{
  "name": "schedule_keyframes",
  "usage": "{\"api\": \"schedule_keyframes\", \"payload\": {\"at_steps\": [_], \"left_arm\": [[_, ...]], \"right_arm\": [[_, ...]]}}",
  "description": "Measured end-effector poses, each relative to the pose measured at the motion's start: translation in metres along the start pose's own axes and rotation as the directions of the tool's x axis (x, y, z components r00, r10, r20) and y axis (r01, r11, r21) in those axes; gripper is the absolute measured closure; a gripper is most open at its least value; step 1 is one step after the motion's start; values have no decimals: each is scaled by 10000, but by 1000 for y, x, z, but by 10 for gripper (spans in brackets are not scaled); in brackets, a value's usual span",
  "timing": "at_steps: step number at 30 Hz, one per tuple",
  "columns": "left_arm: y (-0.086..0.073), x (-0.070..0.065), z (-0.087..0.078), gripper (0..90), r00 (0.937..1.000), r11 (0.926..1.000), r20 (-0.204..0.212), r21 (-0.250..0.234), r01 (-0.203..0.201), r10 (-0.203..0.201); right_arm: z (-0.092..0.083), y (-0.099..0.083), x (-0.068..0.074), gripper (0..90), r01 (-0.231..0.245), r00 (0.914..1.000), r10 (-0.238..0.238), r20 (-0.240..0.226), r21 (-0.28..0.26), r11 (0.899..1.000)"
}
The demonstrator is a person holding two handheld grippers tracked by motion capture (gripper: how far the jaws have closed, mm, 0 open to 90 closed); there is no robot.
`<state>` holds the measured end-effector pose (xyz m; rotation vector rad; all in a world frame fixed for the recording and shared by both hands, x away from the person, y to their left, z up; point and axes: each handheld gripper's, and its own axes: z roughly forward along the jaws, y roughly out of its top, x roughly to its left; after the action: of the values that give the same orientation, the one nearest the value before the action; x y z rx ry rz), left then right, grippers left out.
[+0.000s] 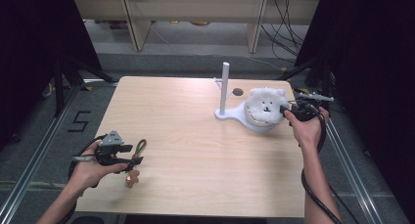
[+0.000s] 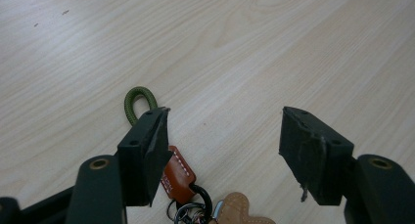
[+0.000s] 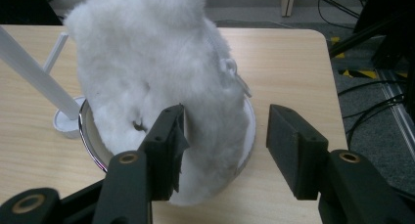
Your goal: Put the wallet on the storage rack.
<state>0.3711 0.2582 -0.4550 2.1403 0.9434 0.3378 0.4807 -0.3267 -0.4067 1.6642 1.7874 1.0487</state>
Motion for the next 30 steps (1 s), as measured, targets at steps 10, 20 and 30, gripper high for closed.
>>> {"api": "schedule_keyframes", "payload": {"at_steps": [10,20,30], "left_arm": [[0,1,-1,349,10000,9999,-60,117,64,-63],[1,6,-2,353,9991,9993,-216,22,378,-378],[-3,6,-3,352,9981,9986,-335,0,524,-523]], "right_arm": [[-14,-8,-2,436,490,9987,-487,124,-272,9984],[-31,-26,7,437,249,9996,-249,136,32,9997],[-42,-45,17,435,-258,9996,258,-63,-106,9996]]}}
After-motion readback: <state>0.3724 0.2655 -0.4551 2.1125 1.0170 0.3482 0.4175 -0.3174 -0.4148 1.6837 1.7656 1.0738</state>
